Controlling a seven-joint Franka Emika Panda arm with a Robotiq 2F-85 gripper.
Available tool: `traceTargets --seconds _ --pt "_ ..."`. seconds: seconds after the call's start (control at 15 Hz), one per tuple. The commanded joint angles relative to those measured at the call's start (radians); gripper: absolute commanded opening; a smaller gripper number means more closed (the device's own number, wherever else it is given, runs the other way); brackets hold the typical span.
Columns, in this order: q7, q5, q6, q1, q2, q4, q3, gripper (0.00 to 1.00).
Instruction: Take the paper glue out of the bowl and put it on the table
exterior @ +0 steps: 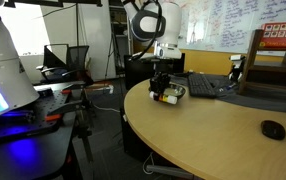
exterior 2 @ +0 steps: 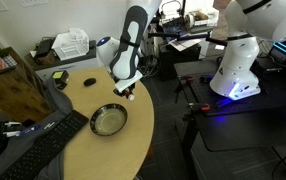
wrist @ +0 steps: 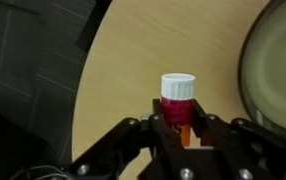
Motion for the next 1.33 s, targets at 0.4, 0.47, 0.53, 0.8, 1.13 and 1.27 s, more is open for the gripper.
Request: traceTargets --seconds 0.4,0.47,0.53,0.8,1.13,1.27 --pt "-0.089 0.119 0.257 -0.123 0.066 -0.072 0.07 0.52" --pt "-0.1 0.14 0.272 -0.135 0.081 -0.065 0.085 0.66" --pt "-0.112 0.158 0.284 -0.146 0.089 -0.062 0.098 0.72" --pt "-0.1 0.195 0.274 -0.13 0.025 -0.107 0.067 1.0" --pt "-0.047 0.167 0.239 -0.064 -0.156 -0.204 -0.036 1.0" --pt "-0.028 0.124 0.203 -0.032 -0.23 -0.252 -0.088 1.0"
